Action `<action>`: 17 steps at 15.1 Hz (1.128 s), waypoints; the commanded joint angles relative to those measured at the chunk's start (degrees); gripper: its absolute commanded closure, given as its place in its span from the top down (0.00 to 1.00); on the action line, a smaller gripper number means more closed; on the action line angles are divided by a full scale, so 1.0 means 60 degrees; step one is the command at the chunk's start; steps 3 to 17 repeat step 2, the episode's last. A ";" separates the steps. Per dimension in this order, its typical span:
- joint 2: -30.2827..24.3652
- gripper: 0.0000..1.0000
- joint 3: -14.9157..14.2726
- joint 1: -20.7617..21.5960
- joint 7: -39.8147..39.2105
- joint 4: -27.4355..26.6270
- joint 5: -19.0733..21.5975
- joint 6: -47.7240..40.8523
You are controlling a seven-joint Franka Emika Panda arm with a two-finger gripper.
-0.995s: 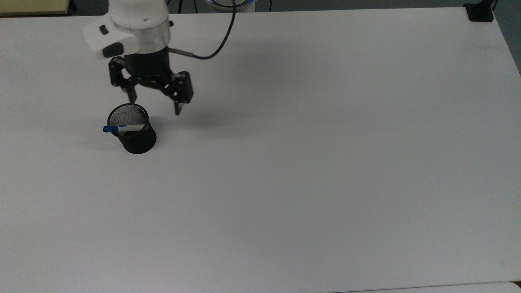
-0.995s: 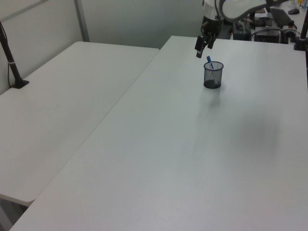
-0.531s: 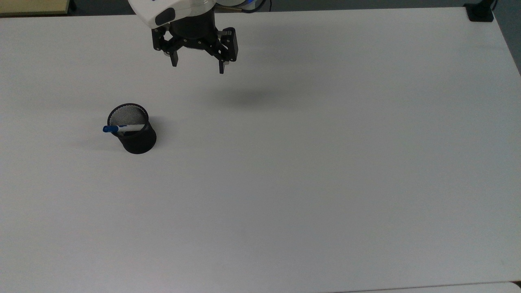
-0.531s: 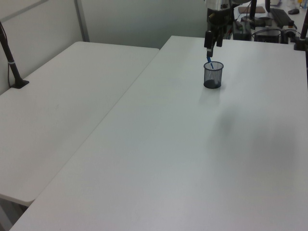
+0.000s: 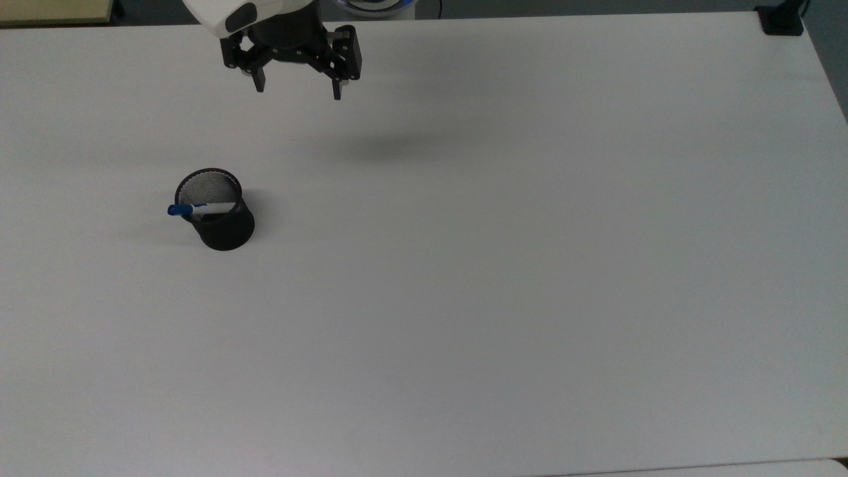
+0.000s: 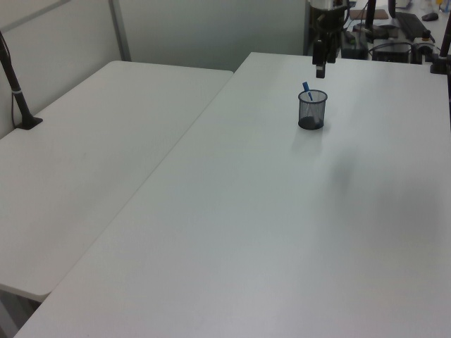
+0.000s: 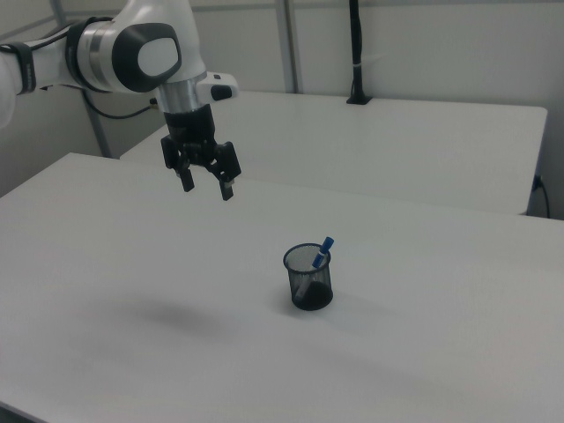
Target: Insert the marker
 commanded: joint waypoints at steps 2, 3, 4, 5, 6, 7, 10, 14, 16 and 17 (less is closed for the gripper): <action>-0.0213 1.00 -0.0090 0.0059 -0.0113 -0.0081 0.0037 -0.0273; -0.0213 1.00 -0.0090 0.0059 -0.0113 -0.0081 0.0037 -0.0273; -0.0213 1.00 -0.0090 0.0059 -0.0113 -0.0081 0.0037 -0.0273; -0.0213 1.00 -0.0090 0.0059 -0.0113 -0.0081 0.0037 -0.0273; -0.0213 1.00 -0.0090 0.0059 -0.0113 -0.0081 0.0037 -0.0273; -0.0213 1.00 -0.0090 0.0059 -0.0113 -0.0081 0.0037 -0.0273; -0.0213 1.00 -0.0090 0.0059 -0.0113 -0.0081 0.0037 -0.0273; -0.0213 1.00 -0.0090 0.0059 -0.0113 -0.0081 0.0037 -0.0273; -0.0213 1.00 -0.0090 0.0059 -0.0113 -0.0081 0.0037 -0.0273; -0.0213 1.00 -0.0090 0.0059 -0.0113 -0.0081 0.0037 -0.0273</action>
